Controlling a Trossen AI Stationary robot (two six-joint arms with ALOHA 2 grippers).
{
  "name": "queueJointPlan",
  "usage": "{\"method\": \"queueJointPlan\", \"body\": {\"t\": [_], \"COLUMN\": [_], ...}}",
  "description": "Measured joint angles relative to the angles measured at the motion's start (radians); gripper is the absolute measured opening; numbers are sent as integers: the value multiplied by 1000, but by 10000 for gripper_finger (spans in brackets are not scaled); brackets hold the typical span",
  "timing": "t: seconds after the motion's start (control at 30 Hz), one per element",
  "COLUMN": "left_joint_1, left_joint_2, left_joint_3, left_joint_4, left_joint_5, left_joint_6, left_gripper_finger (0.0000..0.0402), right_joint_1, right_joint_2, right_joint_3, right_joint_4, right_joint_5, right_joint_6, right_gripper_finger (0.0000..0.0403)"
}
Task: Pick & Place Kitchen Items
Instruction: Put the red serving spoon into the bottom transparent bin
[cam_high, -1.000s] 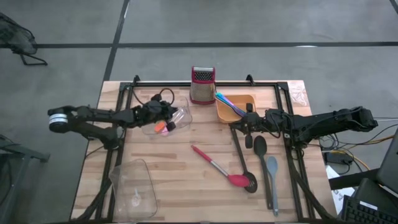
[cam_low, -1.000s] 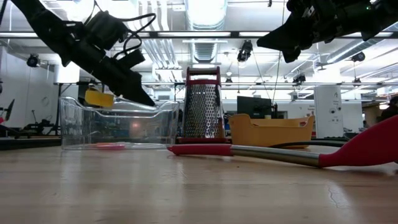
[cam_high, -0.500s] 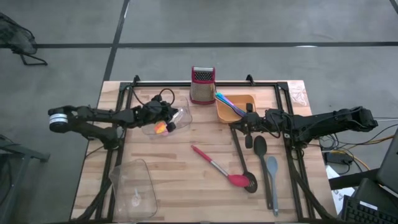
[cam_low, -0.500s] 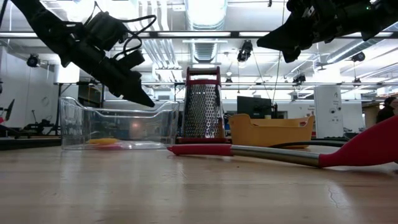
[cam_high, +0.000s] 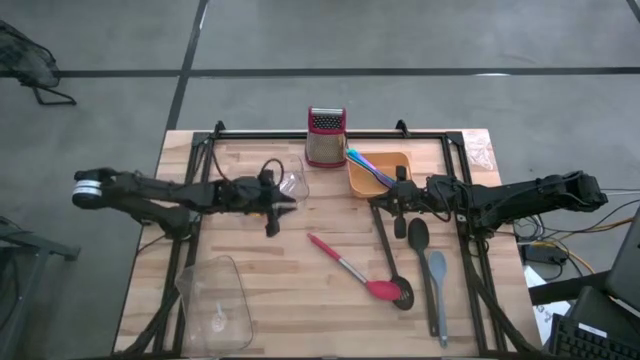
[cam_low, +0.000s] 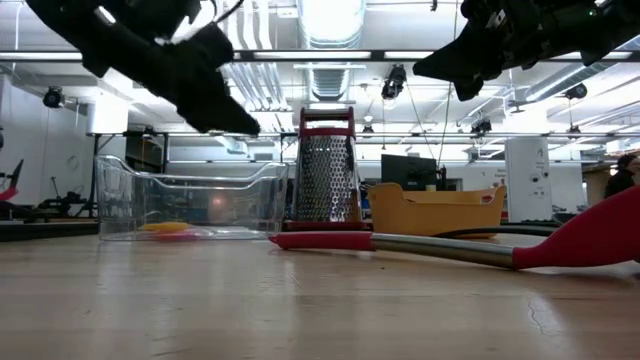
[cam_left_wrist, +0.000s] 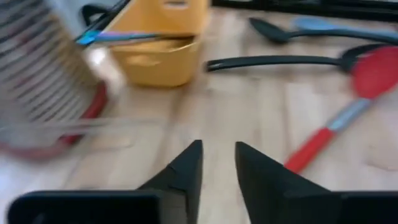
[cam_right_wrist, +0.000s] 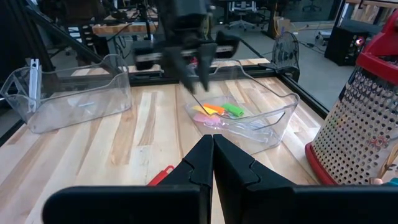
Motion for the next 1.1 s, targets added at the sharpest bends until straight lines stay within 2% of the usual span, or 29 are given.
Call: {"method": "queueJointPlan", "body": {"t": [0.2, 0.37, 0.6, 0.73, 0.9, 1.1], "left_joint_1": [-146, -210, -221, -226, -239, -275], "left_joint_2": [98, 252, 483, 595, 709, 816], "left_joint_3": [56, 161, 316, 402, 512, 585], "left_joint_4": [8, 23, 1, -2, -4, -7], "left_joint_5": [4, 8, 20, 82, 111, 130], "left_joint_6": [19, 23, 134, 164, 185, 234], "left_gripper_finger": [175, 209, 211, 212, 211, 209], "right_joint_1": [0, 0, 0, 0, 0, 0], "right_joint_2": [0, 0, 0, 0, 0, 0], "right_joint_3": [0, 0, 0, 0, 0, 0], "right_joint_4": [0, 0, 0, 0, 0, 0], "right_joint_5": [0, 0, 0, 0, 0, 0], "right_joint_6": [0, 0, 0, 0, 0, 0], "right_gripper_finger": [8, 8, 8, 8, 8, 8]}}
